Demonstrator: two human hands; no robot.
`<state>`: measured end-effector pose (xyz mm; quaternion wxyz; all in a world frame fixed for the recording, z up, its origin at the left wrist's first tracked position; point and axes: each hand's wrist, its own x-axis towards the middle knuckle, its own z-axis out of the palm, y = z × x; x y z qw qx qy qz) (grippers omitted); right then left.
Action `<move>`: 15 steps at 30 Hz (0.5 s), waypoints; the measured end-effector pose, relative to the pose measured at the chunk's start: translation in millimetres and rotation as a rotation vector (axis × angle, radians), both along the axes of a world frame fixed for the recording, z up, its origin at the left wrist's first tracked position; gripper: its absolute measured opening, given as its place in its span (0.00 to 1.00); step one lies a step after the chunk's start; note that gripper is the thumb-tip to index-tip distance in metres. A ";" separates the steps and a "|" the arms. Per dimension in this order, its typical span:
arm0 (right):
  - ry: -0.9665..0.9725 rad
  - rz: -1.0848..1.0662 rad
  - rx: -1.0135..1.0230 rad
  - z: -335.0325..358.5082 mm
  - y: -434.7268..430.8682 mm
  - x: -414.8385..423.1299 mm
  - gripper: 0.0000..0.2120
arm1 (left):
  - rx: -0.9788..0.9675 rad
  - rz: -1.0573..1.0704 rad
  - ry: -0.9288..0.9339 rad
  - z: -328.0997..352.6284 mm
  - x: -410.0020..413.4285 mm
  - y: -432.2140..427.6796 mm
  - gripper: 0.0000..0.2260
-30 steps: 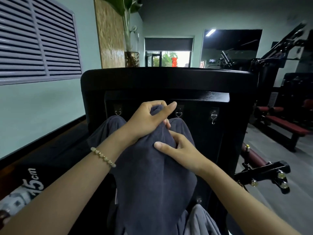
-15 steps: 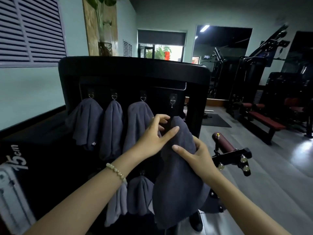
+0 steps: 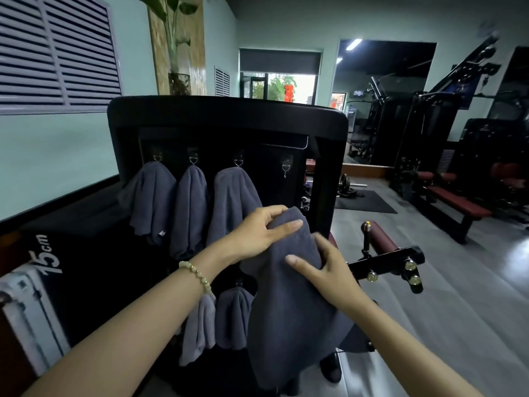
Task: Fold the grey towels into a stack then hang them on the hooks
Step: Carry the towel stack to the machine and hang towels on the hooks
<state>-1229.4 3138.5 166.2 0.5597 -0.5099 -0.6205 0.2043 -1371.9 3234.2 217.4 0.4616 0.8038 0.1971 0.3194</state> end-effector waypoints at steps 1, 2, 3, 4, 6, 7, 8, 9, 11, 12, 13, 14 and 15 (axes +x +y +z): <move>-0.001 -0.019 -0.005 3.7 3.2 3.5 0.19 | -0.017 -0.015 -0.006 2.0 -3.6 2.1 0.09; 0.020 -0.031 -0.023 9.1 7.0 7.5 0.23 | -0.022 -0.034 0.015 4.6 -7.9 4.7 0.10; 0.036 -0.017 -0.062 17.0 11.0 10.6 0.26 | -0.007 -0.053 0.063 7.4 -12.7 8.1 0.12; 0.027 0.024 -0.124 25.8 14.8 12.0 0.26 | 0.019 -0.075 0.126 10.4 -17.5 11.7 0.12; -0.052 0.146 -0.252 39.7 23.4 10.1 0.24 | 0.057 -0.134 0.228 16.7 -26.8 21.2 0.13; -0.095 0.203 -0.302 43.7 28.9 8.0 0.23 | 0.068 -0.159 0.258 20.5 -31.6 26.6 0.13; -0.101 0.232 -0.338 46.4 34.3 4.7 0.24 | 0.074 -0.170 0.277 23.8 -36.4 32.7 0.13; -0.079 0.239 -0.347 47.4 40.3 2.4 0.28 | 0.075 -0.163 0.290 26.5 -41.6 39.5 0.13; -0.040 0.225 -0.349 48.2 52.0 3.0 0.41 | 0.072 -0.107 0.312 30.0 -51.4 54.8 0.11; -0.032 0.213 -0.349 49.2 57.4 3.2 0.45 | 0.071 -0.084 0.322 31.0 -55.7 62.2 0.12; -0.037 0.204 -0.350 50.1 63.3 3.3 0.46 | 0.067 -0.078 0.337 30.4 -59.2 70.8 0.14; -0.045 0.199 -0.359 51.7 68.8 2.7 0.46 | 0.059 -0.093 0.355 29.3 -61.7 78.7 0.17; -0.046 0.194 -0.362 53.5 74.8 2.7 0.46 | 0.050 -0.119 0.368 27.8 -63.5 85.9 0.18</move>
